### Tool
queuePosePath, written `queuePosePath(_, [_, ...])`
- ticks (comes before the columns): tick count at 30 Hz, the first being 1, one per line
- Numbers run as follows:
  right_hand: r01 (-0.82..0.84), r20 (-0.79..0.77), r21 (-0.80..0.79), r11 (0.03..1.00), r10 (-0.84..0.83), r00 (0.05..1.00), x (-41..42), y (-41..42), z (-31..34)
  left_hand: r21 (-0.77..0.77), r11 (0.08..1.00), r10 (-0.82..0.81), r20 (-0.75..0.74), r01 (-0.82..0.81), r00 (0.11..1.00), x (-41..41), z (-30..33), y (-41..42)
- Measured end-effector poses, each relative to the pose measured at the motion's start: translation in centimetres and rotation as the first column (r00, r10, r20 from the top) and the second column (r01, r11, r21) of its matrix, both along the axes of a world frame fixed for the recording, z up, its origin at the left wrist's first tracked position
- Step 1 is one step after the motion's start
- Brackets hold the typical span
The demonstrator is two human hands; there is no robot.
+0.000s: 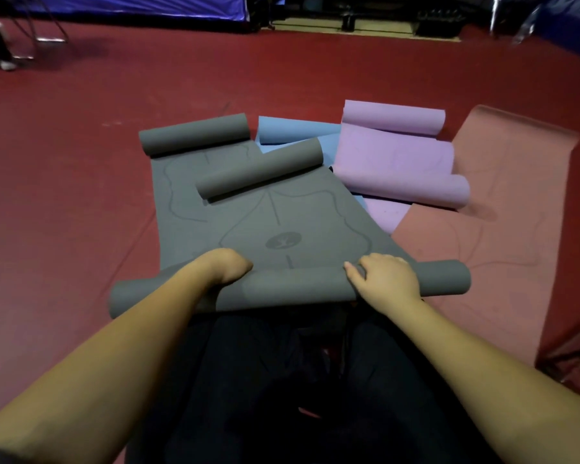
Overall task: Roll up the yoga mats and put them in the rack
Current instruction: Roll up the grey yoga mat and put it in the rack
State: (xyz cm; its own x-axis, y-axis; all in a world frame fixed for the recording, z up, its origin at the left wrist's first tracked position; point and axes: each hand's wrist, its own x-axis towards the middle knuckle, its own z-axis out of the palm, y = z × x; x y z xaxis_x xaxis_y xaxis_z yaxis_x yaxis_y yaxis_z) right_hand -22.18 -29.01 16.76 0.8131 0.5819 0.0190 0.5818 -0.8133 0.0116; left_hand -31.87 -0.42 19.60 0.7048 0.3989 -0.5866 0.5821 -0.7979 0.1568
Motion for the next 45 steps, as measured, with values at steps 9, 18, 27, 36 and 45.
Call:
queuePosePath(9, [0.046,-0.142,-0.039,0.998,-0.051,0.989,2.6,1.5,0.1,0.414,0.910,-0.219,0.541,-0.031,0.812,-4.6,-2.6,-2.0])
queuePosePath(18, [0.066,-0.324,-0.158,0.985,-0.115,0.939,4.5,3.0,2.2,0.505,0.861,-0.321,0.451,0.059,0.833,-4.0,-1.6,-1.5])
queuePosePath(27, [-0.033,-0.596,-0.257,0.966,-0.132,0.792,4.9,2.7,5.5,0.237,0.971,-0.125,0.371,0.036,0.920,-4.8,1.3,-2.0])
queuePosePath(36, [-0.117,-0.598,-0.293,0.949,-0.087,0.797,4.0,2.6,4.0,0.142,0.989,-0.070,0.287,0.030,0.955,-4.7,0.0,-1.5])
queuePosePath(45, [-0.004,-0.247,0.073,0.997,0.022,0.969,2.4,1.0,2.4,0.023,1.000,0.008,0.109,-0.011,0.994,-1.9,0.5,0.0])
